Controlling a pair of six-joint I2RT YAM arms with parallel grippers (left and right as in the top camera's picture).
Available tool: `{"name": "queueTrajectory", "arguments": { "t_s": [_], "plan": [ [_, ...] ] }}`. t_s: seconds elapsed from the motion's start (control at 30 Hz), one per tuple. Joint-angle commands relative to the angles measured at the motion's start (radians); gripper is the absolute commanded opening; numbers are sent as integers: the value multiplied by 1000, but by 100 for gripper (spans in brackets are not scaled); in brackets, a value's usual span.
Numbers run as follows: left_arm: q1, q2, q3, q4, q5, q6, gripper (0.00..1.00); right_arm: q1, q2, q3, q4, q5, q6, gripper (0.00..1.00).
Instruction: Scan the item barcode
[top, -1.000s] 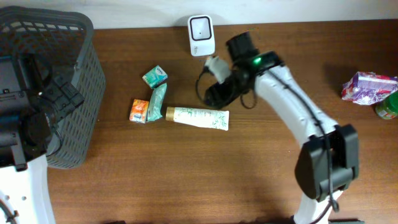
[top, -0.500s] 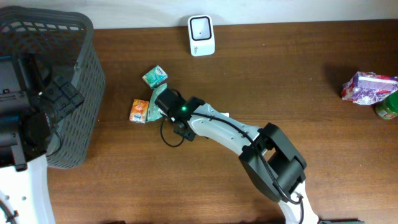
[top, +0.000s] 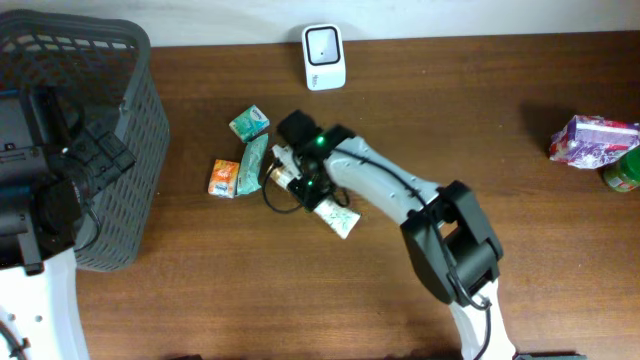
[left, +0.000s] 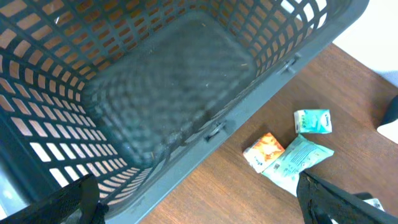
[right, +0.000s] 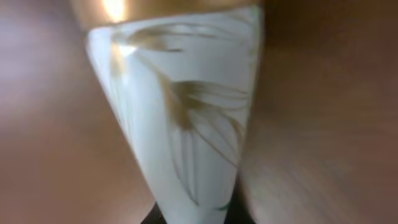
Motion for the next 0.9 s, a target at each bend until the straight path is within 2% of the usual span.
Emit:
{"name": "queueTrajectory", "arguments": {
  "t_s": [0.0,0.03,0.07,0.27,0.33,0.37,0.43,0.5,0.53,0.6,0.7,0.8,0.87],
  "plan": [
    [6,-8,3,0,0,-9,99,-115,30,24,-19,-618,23,4],
    [6,-8,3,0,0,-9,99,-164,33,-3,-18,-734,23,4],
    [6,-8,3,0,0,-9,99,-192,33,-25,-19,-768,23,4],
    [6,-8,3,0,0,-9,99,-359,34,-235,1,-822,24,4],
    [6,-8,3,0,0,-9,99,-414,34,-282,14,-755,24,5],
    [6,-8,3,0,0,-9,99,-431,34,-284,8,-673,29,16],
    [6,-8,3,0,0,-9,99,-472,33,-275,-5,-481,128,23],
    [6,-8,3,0,0,-9,99,-507,31,-217,-77,-481,116,29],
    [6,-8,3,0,0,-9,99,-523,31,-153,-144,-471,90,37],
    [6,-8,3,0,0,-9,99,-531,31,-19,-270,-323,91,45],
    [6,-8,3,0,0,-9,99,-531,31,193,-465,-57,95,50],
    [6,-8,3,0,0,-9,99,-516,31,303,-575,-48,94,49],
    [6,-8,3,0,0,-9,99,-470,31,309,-619,-38,90,49]
  ]
}}
